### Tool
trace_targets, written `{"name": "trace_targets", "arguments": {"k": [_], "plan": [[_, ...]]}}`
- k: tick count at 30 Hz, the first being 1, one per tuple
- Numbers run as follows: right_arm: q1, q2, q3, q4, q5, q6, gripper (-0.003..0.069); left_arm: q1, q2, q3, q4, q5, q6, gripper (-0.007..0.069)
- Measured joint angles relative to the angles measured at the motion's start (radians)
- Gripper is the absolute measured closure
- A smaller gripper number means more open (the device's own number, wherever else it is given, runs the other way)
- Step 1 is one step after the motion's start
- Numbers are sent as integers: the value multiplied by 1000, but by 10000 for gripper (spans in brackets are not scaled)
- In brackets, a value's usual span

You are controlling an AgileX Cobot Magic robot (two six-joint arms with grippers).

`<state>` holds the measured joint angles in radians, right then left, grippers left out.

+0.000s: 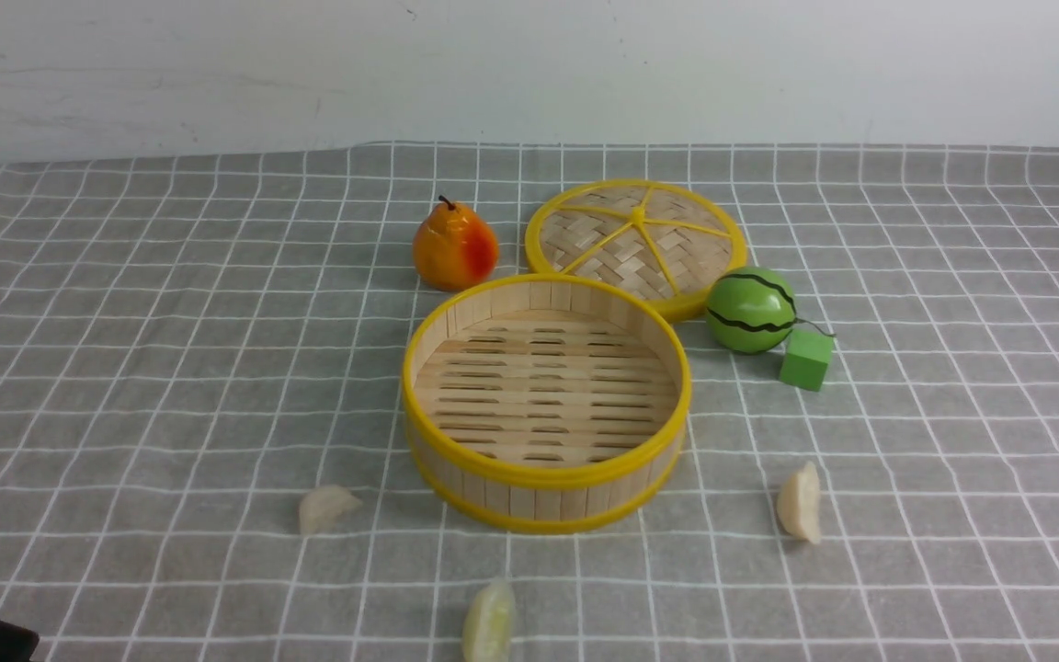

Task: Put the dumplings into the steamer on the table with the grey tablecloth.
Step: 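Reach for and grasp a dumpling on the table with the left gripper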

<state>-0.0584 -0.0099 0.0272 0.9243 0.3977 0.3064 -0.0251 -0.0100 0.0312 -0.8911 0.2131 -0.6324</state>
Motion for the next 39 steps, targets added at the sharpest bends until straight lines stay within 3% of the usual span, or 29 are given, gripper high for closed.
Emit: {"name": "trace_targets", "arguments": {"k": [7, 11, 12, 15, 19, 21, 26, 29, 33, 34, 35, 39], "plan": [[0, -1, 0, 17, -10, -138, 419, 0, 0, -1, -115, 19, 42, 387], [0, -1, -14, 14, 33, -292, 419, 0, 0, -77, -154, 116, 166, 387], [0, -1, -52, 10, 76, -378, 430, 0, 0, -145, -153, 154, 268, 395], [0, 13, -107, -3, 103, -457, 469, 0, 14, -232, -122, 205, 387, 429], [0, 143, -250, -96, 90, -584, 643, 0, 243, -453, 129, 372, 546, 595], [0, 227, -322, -178, 104, -641, 675, 0, 389, -573, 292, 462, 571, 638], [14, 449, -499, -404, 315, -665, 678, 0, 723, -886, 636, 764, 615, 638], [60, 571, -595, -492, 448, -633, 678, -27, 879, -1020, 754, 905, 627, 638], [176, 762, -741, -556, 670, -612, 678, -188, 1061, -1158, 891, 990, 626, 638], [183, 762, -747, -558, 680, -612, 678, -188, 1061, -1164, 891, 993, 627, 638], [251, 839, -792, -569, 746, -612, 676, -272, 1138, -1213, 950, 1012, 609, 638], [396, 965, -857, -574, 805, -612, 672, -389, 1307, -1303, 1016, 1025, 555, 638]]}}
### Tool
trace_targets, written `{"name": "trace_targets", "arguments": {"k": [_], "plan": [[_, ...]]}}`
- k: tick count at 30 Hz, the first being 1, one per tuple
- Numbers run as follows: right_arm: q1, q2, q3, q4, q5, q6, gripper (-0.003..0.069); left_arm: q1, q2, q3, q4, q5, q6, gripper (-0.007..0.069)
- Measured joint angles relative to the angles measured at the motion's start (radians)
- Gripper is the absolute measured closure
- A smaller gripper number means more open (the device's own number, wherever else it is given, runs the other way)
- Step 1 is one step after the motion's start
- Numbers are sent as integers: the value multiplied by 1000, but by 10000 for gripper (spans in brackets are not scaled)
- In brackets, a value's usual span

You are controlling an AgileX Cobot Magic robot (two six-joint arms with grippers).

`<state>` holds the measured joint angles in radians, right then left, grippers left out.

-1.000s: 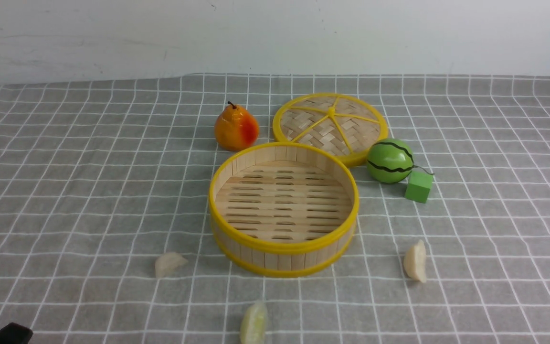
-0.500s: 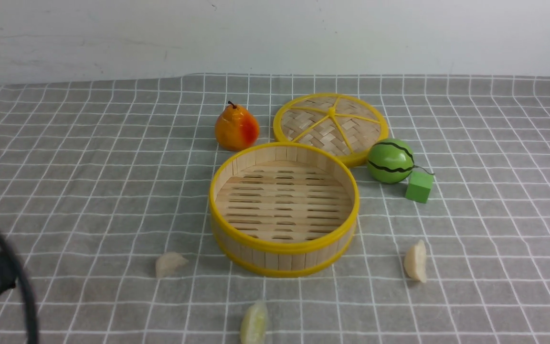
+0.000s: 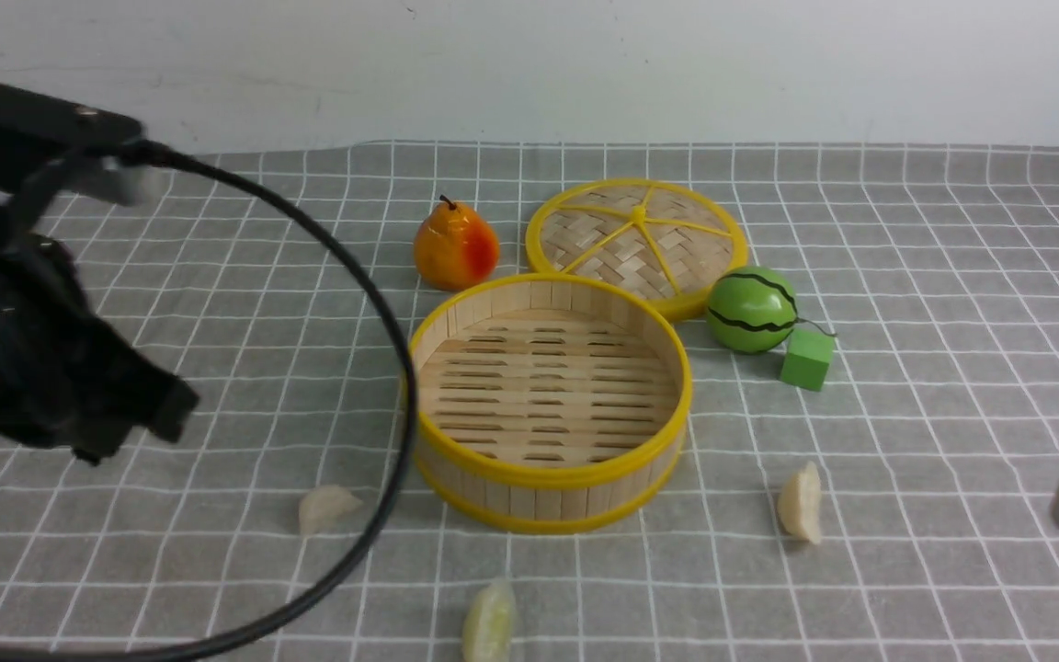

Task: Put the dumplings into the steamer on the table with the grey tablecloth.
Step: 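Reach for and grasp a dumpling on the table with the left gripper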

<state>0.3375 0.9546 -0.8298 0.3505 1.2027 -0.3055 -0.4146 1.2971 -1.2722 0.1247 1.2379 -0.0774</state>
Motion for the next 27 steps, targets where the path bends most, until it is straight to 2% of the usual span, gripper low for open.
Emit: {"name": "trace_targets", "arguments": {"k": [5, 9, 11, 16, 20, 27], "plan": [[134, 88, -10, 0, -18, -11, 669, -10, 177, -51, 1, -24, -5, 615], [195, 118, -10, 0, -49, -18, 663, 13, 295, -53, -3, -93, 24, 484], [202, 117, -10, -1, -77, -27, 662, 18, 352, -53, -5, -145, 37, 365], [202, 118, -10, -4, -126, -43, 660, 20, 477, -54, 2, -257, 51, 183], [202, 118, -10, -11, -136, -49, 658, 20, 554, -54, 20, -329, 86, 142], [202, 121, -10, -12, -140, -49, 652, 20, 630, -55, 33, -429, 146, 171]]}}
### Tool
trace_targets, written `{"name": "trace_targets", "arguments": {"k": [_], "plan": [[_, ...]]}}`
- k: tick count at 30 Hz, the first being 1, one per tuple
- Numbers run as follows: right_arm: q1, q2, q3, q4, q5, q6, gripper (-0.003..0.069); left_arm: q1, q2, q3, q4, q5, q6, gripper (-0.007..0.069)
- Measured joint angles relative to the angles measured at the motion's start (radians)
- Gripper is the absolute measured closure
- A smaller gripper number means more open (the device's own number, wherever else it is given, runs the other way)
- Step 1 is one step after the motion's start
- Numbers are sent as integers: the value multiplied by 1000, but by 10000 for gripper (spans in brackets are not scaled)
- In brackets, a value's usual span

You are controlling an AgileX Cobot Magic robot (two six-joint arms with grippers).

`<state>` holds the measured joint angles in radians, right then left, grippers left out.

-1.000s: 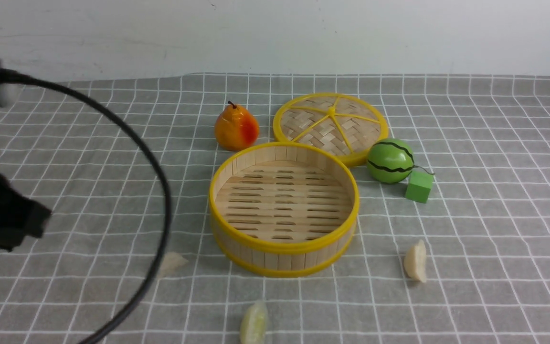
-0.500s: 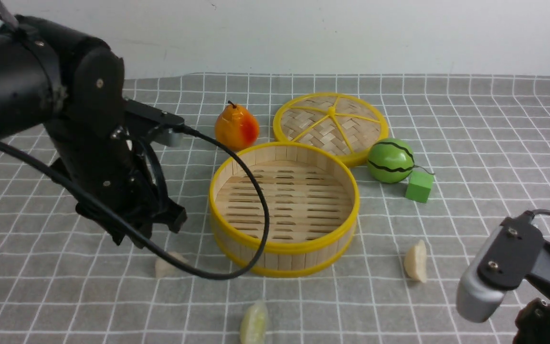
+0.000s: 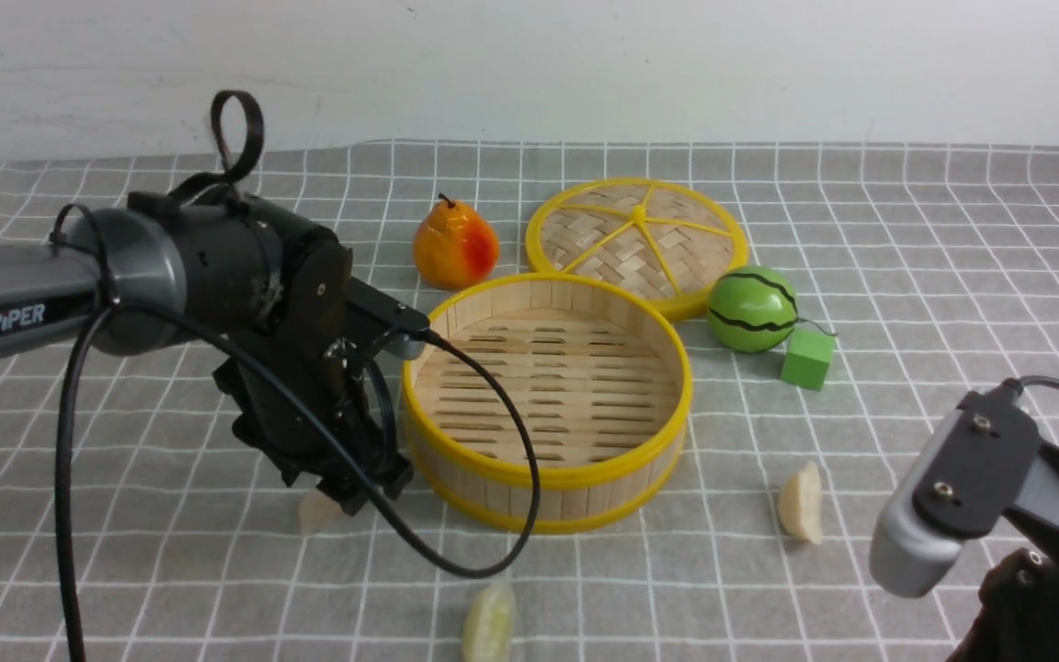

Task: Put the dumplings into the steamer on the table with the grey tablecloth.
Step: 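Reach for and grasp a dumpling on the table with the left gripper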

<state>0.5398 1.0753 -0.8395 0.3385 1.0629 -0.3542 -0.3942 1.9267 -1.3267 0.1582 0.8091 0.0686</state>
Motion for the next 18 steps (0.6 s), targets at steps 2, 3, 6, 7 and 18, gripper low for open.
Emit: {"name": "trace_targets", "arguments": {"k": [2, 3, 6, 7, 18], "plan": [[0, 0, 0, 0, 0, 0, 650, 0, 16, 0, 1, -12, 5, 184], [0, 0, 0, 0, 0, 0, 650, 0, 26, 0, 1, -14, 5, 192], [0, 0, 0, 1, 0, 0, 647, 0, 47, -2, 0, -17, 5, 216], [0, 0, 0, 2, 0, 0, 647, 0, 51, -6, 0, -17, 5, 226], [0, 0, 0, 12, -1, 0, 639, 0, 49, -9, 7, 10, -46, 423]]}}
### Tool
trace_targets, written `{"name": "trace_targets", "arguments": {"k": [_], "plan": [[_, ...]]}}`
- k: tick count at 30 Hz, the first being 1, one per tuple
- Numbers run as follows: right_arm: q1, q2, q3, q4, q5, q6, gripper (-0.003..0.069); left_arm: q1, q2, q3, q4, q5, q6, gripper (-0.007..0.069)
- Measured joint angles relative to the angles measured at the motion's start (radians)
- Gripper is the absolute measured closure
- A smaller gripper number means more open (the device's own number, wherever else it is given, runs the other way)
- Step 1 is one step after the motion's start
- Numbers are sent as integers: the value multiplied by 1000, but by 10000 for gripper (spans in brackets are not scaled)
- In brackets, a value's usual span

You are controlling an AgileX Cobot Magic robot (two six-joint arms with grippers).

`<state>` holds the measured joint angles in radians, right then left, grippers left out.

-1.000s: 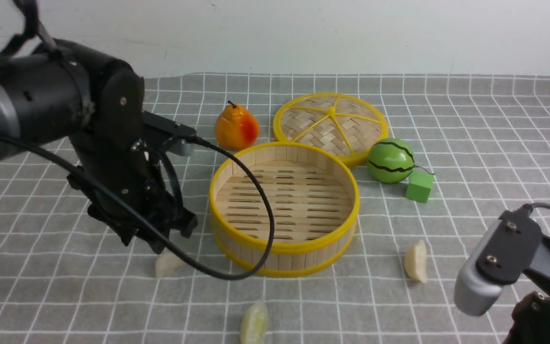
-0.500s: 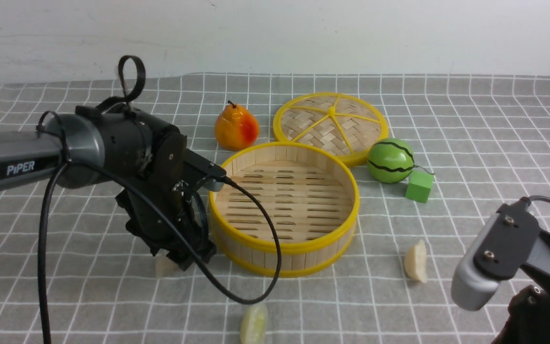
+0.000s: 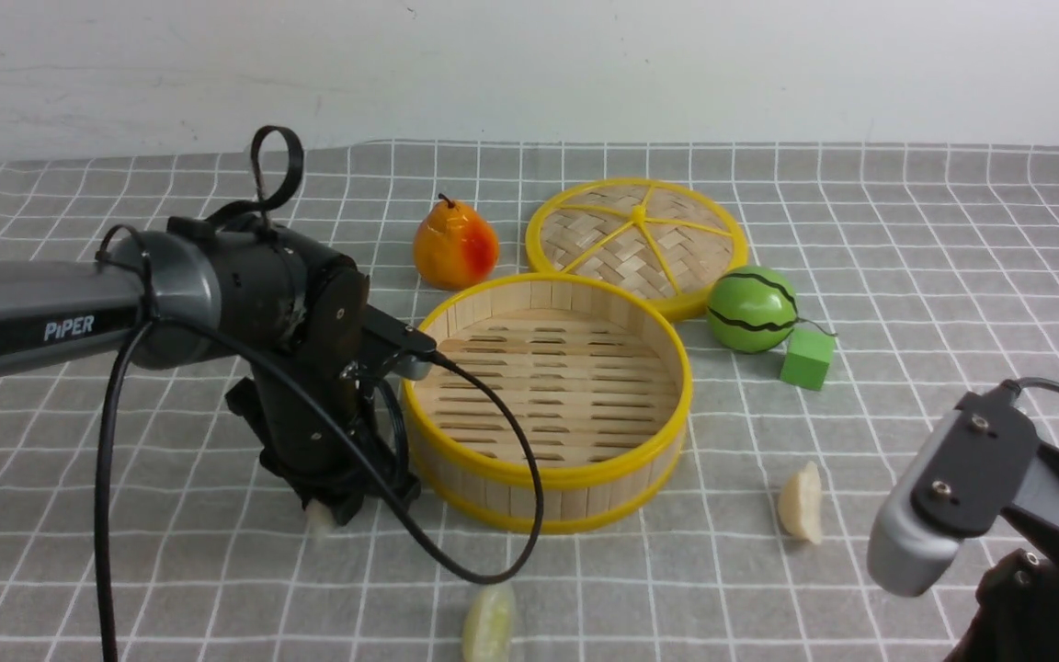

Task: Put the dumplings into the steamer on the table with the grey tablecloth.
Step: 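Reach for and grasp a dumpling on the table with the left gripper, then place the dumpling into the bamboo steamer basket with the left gripper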

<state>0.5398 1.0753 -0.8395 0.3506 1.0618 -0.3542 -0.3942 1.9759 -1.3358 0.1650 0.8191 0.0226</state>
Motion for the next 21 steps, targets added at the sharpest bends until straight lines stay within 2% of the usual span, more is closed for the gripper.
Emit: {"name": "trace_targets", "arguments": {"k": [6, 11, 14, 17, 21], "plan": [[0, 0, 0, 0, -2, 1, 636, 0, -44, -6, 41, 44, -53, 423], [0, 0, 0, 0, -2, 1, 628, -24, -125, -143, 45, 147, -155, 423], [0, 0, 0, 0, -7, 1, 626, -79, -142, -258, 42, 183, -186, 423], [0, 0, 0, 0, -12, 1, 623, -182, -93, -436, 29, 206, -251, 423], [0, 0, 0, 0, -11, 1, 618, -233, 44, -606, 8, 249, -312, 423]]}}
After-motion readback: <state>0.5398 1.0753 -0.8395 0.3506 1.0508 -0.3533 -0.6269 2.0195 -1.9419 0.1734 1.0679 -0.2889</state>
